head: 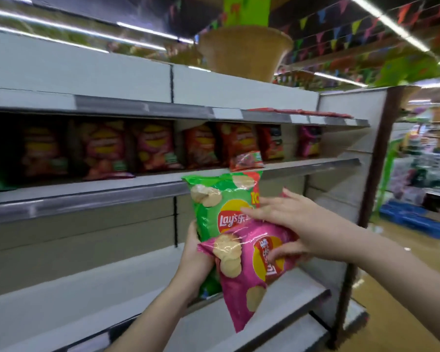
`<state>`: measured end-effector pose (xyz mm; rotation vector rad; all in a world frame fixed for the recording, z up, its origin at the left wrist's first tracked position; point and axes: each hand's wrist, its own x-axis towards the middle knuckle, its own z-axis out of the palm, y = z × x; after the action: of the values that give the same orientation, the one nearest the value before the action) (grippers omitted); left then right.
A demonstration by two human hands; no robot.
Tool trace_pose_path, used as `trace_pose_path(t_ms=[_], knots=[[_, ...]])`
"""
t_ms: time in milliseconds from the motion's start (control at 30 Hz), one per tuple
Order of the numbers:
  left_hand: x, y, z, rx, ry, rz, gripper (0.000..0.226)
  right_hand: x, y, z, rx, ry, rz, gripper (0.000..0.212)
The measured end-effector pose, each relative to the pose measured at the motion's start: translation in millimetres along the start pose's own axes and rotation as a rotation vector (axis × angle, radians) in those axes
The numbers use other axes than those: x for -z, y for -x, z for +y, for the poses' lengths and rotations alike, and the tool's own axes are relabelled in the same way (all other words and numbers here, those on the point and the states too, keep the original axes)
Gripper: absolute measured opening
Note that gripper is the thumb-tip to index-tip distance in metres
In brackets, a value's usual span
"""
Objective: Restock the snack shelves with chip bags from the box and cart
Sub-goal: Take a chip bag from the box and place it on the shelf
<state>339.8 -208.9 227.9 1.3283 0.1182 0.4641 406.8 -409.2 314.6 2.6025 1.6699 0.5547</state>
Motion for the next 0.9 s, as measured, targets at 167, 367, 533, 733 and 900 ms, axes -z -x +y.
trace_pose_path(t_ms=[167,367,533,733,900], knots=[[62.4,33.3,21.4,0.036,-0.09,0.11,0.03,-1.5,-42.1,-60.7,0.013,-0.196,-0.154,0.083],[151.0,56.6,56.7,0.029,-0.12,0.355,0.054,-18.7,-86.3,-102.0,-0.288,-0.701,-0.081,0.065],[209.5,70.1,89.7,0.057,-0.078,0.434,0.065,-32.0,-138.4,-125.3,-0.429,-0.998,-0.019,0.066],[277.7,77.4,136.8,0.076,-0.104,0.401,0.069,-31.8,-233.9,-161.7,-0.457,-1.334,0.053,0.076],[330.1,77.2,174.6,0.072,-0.146,0.338,0.056,-42.4,-327.3,-187.6,-0.495,-1.389,0.149,0.097]])
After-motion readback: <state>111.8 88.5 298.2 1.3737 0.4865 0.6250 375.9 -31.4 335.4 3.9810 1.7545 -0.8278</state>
